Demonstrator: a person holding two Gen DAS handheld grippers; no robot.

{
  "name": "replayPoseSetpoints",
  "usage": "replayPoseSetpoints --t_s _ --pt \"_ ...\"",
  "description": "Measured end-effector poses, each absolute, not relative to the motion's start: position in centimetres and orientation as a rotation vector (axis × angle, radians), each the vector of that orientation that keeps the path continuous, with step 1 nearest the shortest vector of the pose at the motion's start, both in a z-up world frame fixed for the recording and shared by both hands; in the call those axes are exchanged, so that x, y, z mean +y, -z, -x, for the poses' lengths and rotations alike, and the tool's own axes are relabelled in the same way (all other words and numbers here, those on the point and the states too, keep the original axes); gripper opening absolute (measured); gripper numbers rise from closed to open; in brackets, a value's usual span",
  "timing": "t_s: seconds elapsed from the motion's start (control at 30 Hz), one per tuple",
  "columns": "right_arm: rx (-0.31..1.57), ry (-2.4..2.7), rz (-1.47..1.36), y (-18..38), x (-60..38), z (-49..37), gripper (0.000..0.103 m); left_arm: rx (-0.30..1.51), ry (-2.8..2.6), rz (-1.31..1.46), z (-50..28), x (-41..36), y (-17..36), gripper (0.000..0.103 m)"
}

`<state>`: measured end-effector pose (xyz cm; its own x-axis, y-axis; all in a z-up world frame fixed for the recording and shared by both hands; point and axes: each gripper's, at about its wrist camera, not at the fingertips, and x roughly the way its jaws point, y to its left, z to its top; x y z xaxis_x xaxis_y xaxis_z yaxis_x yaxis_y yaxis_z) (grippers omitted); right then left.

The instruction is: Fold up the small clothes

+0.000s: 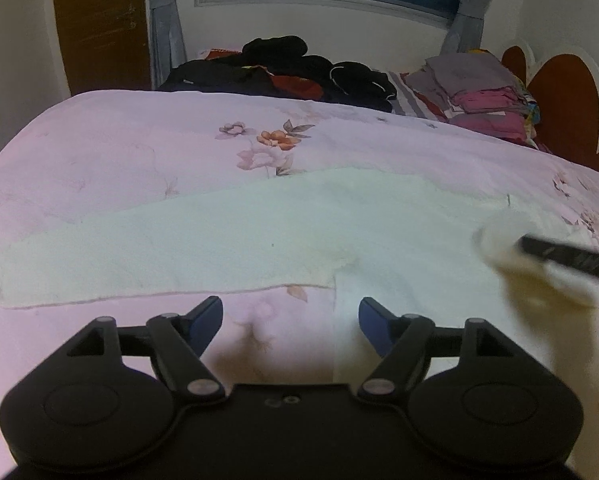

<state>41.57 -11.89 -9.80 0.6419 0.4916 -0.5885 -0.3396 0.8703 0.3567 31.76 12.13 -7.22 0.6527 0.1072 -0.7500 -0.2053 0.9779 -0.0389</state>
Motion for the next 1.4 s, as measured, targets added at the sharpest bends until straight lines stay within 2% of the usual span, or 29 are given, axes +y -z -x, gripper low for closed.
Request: replayPoseSetpoints --t_s 0.1,0.13,0.17,0.2,0.23,0.37,0.5,0.67,0.77,0.8,0.83,1.0,1.03,1.1,1.27,1.4 --pt "0.765 -0.522 -0.205 10.9 -9.3 -41.8 0.008 0.842 -0.149 0.137 -32.4 12.2 7.4 0.077" --pt "0.773 -0.537 -0.205 11.0 -8.9 -41.8 0.011 0.841 -0.136 0.143 -32.7 12.0 7.4 0.078" --pt "0.779 -0.551 -0.208 11.2 -8.9 -41.9 0.021 0.840 -0.121 0.146 -33.1 11.7 7.5 0.078" --pt "0.771 -0.561 -0.212 11.0 -8.8 -41.9 0.057 0.841 -0.107 0.147 -33.3 11.4 7.6 0.078" --pt "0.743 -0.554 -0.212 10.8 -8.8 -41.4 0.076 0.847 -0.083 0.147 -33.8 10.8 7.7 0.078" --pt "0.690 -0.463 -0.138 10.2 -11.2 -39.8 0.076 0.906 0.031 0.168 -35.8 8.2 9.2 0.073" --pt "0.713 -0.332 -0.094 11.4 -15.7 -39.2 0.076 0.950 0.108 0.209 -38.0 5.4 11.0 0.054" --pt "0.748 -0.201 -0.112 12.8 -21.0 -38.1 0.076 0.994 0.099 0.210 -39.5 3.6 13.7 0.051" --pt "0.764 -0.151 -0.121 13.7 -23.0 -37.8 0.076 0.978 0.108 0.231 -39.6 3.1 13.7 0.026" --pt "0.770 -0.138 -0.124 13.9 -23.7 -37.6 0.076 0.969 0.111 0.241 -39.6 3.0 13.7 0.011" --pt "0.777 -0.130 -0.126 14.1 -24.2 -37.6 0.076 0.964 0.123 0.253 -39.7 2.9 13.7 0.007" --pt "0.790 -0.092 -0.133 14.5 -26.1 -37.3 0.074 0.905 0.141 0.305 -39.9 3.1 11.8 0.005" --pt "0.793 -0.090 -0.135 14.7 -26.3 -37.2 0.066 0.877 0.147 0.321 -40.1 3.1 10.8 0.005" --pt "0.807 -0.089 -0.136 15.1 -26.4 -37.6 0.058 0.827 0.163 0.345 -40.5 3.3 8.8 0.005" --pt "0.812 -0.080 -0.161 15.8 -26.2 -38.9 0.057 0.694 0.160 0.363 -41.0 4.8 4.0 0.005" --pt "0.809 -0.077 -0.181 16.0 -26.0 -40.3 0.057 0.671 0.091 0.353 -41.0 7.2 3.7 0.005"
